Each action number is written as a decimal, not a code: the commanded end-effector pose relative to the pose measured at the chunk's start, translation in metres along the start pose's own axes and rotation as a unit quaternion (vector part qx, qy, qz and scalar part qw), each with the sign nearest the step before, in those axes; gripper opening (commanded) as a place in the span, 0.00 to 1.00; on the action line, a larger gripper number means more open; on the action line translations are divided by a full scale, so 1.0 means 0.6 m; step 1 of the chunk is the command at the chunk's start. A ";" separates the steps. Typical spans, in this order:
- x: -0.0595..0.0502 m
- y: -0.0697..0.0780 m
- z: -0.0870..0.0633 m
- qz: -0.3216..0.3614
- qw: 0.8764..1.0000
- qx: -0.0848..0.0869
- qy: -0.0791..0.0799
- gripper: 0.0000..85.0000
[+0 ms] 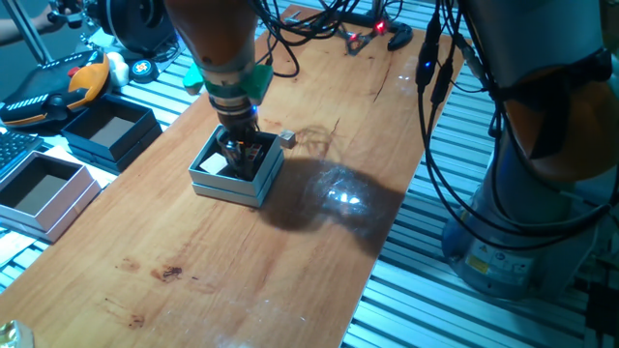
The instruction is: Take everything out of the gift box
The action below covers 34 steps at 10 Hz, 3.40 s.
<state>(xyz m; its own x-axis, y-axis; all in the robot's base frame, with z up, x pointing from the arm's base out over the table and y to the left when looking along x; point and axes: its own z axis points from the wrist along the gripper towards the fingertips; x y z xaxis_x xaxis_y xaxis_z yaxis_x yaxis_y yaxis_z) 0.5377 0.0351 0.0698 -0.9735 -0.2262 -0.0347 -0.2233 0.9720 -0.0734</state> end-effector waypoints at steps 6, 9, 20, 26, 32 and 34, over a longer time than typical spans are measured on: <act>-0.004 -0.002 -0.089 0.007 1.000 0.006 0.030 0.47; -0.020 -0.032 -0.130 -0.004 0.999 0.011 0.041 0.49; -0.029 -0.133 -0.113 -0.047 0.998 0.029 0.010 0.83; -0.084 -0.050 -0.123 -0.006 0.999 -0.006 0.045 0.76; -0.081 0.012 -0.084 0.054 0.998 0.001 0.033 0.76; -0.081 0.019 -0.075 0.065 0.997 -0.004 0.029 0.76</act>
<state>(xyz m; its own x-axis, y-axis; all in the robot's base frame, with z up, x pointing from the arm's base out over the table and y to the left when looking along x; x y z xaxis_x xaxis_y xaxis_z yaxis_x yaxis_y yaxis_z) 0.5804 0.0600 0.1151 -0.9957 -0.0915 0.0146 -0.0922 0.9937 -0.0638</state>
